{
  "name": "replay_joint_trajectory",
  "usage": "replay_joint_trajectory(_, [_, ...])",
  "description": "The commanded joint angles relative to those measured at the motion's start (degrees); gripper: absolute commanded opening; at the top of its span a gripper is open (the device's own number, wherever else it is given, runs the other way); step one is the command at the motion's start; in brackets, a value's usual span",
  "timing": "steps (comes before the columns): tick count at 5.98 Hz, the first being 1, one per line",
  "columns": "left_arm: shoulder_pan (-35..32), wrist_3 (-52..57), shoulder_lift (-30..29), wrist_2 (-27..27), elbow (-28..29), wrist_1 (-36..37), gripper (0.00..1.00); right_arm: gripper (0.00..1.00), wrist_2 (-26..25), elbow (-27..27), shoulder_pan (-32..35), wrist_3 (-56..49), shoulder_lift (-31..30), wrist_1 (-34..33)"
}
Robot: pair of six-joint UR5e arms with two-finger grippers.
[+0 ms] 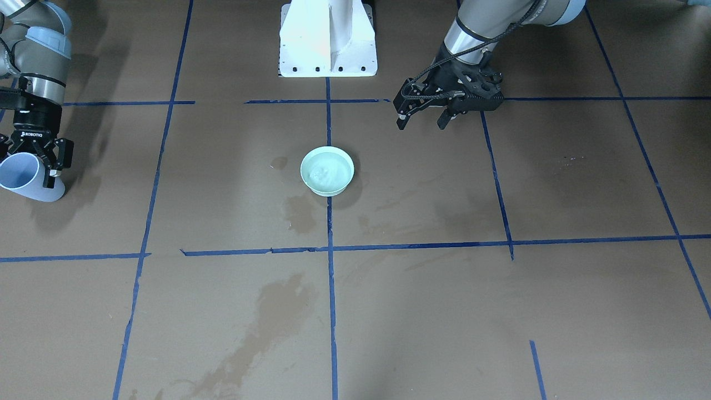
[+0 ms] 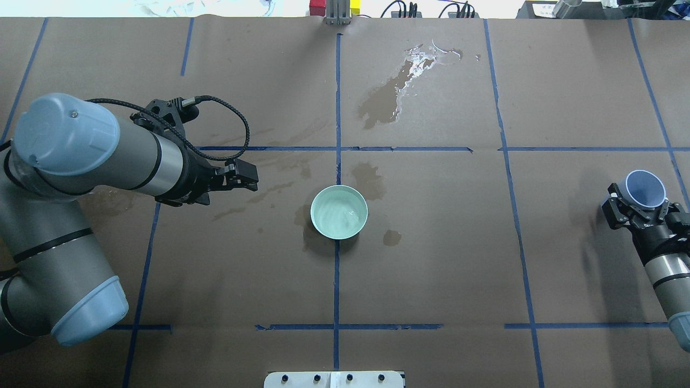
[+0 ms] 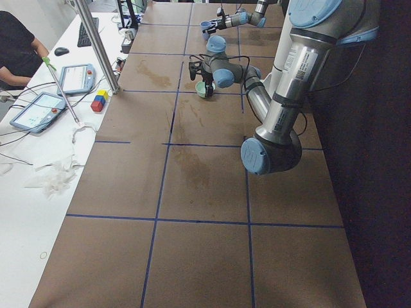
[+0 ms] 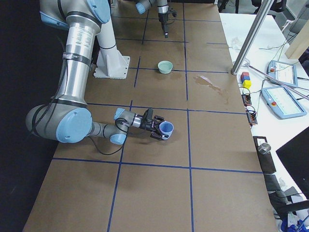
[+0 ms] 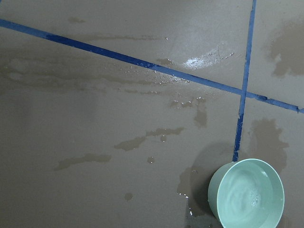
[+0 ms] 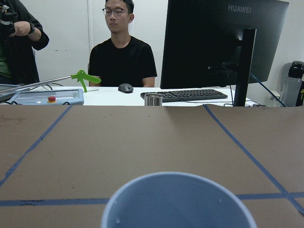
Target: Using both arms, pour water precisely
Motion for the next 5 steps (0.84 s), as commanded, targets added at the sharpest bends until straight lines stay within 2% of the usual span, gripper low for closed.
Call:
replay_joint_trajectory(1, [-0.02, -0.08, 0.11, 0.02, -0.05, 0.00, 1.00, 0.20, -1.14, -0.80, -0.11, 0.00, 1.85, -0.06])
replay_joint_trajectory(4, [-0.02, 0.00, 0.11, 0.02, -0.31, 0.09, 1.00, 0.21, -0.79, -1.24, -0.02, -0.44, 1.95, -0.07])
replay_joint_trajectory(5, [-0.02, -0.08, 0.11, 0.02, -0.40, 0.09, 1.00, 0.25, -0.88, -1.42, -0.11, -0.35, 2.04, -0.07])
